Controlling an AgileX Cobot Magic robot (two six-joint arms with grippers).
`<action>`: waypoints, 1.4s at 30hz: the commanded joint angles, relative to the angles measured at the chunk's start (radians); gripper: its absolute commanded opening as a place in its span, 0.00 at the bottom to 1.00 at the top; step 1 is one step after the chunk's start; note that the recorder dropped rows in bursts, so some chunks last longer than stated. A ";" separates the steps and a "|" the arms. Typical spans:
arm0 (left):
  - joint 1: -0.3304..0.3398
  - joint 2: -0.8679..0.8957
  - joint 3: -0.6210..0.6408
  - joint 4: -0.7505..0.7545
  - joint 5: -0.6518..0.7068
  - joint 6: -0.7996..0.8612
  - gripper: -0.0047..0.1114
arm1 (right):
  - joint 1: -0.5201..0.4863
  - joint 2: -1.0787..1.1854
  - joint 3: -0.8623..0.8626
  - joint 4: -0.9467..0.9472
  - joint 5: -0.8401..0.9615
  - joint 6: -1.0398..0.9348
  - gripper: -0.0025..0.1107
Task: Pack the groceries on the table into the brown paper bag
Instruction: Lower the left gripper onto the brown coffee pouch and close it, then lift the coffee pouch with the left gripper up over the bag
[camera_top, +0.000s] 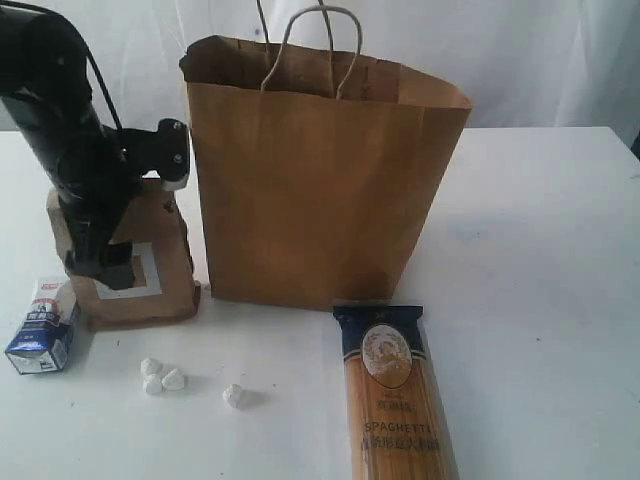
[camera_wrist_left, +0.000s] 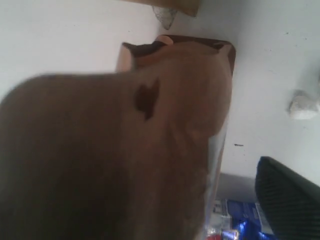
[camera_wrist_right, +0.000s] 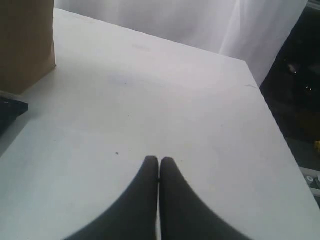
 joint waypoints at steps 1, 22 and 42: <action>0.002 0.056 -0.004 -0.014 0.006 0.012 0.94 | -0.005 -0.003 0.001 -0.002 -0.004 0.004 0.02; 0.002 0.076 -0.004 0.056 0.042 -0.054 0.05 | -0.005 -0.003 0.001 -0.002 -0.004 0.004 0.02; 0.002 -0.428 -0.004 0.000 -0.089 -0.170 0.04 | -0.005 -0.003 0.001 -0.002 -0.004 0.004 0.02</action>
